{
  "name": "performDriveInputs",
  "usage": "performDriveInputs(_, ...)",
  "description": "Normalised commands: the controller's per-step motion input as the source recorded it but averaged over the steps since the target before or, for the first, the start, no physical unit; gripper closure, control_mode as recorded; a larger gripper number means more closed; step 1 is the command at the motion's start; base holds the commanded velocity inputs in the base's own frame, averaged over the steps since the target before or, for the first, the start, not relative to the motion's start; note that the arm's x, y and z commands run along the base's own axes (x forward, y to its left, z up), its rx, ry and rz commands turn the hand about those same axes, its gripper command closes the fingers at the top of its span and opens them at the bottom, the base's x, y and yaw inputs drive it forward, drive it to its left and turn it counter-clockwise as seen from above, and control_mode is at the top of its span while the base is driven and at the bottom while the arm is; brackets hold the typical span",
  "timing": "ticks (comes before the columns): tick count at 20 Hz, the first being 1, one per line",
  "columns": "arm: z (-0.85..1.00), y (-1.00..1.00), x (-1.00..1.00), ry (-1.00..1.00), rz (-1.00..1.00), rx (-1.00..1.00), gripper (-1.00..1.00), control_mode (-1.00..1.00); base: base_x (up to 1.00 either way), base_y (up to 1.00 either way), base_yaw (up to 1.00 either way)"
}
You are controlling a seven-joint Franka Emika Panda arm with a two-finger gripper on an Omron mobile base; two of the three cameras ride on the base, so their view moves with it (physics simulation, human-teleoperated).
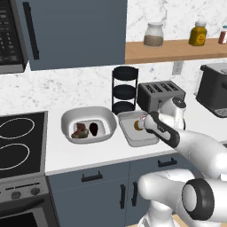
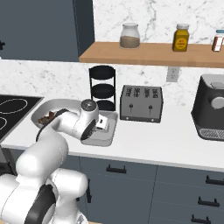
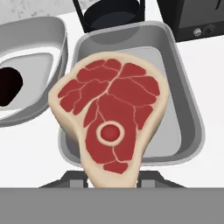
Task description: Place one avocado and one steak in each tupperware on the nearby counter, to pack two identical lunches.
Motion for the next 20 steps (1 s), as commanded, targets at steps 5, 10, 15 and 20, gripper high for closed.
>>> performDriveInputs(5, -0.39, 0.01, 0.62, 0.02, 0.0, -0.04, 1.0, -1.0, 0.0, 0.0, 0.0)
performDriveInputs(10, -0.28, 0.04, 0.21, 0.0, 0.0, -0.03, 1.0, -1.0, 0.0, 0.0, 0.0)
performDriveInputs(15, -0.18, 0.39, 0.22, 0.0, 0.0, -0.1, 1.0, -1.0, 0.0, 0.0, 0.0)
performDriveInputs(20, -0.02, 0.23, 0.28, -0.02, 0.0, -0.04, -1.0, -1.0, 0.0, 0.0, 0.0)
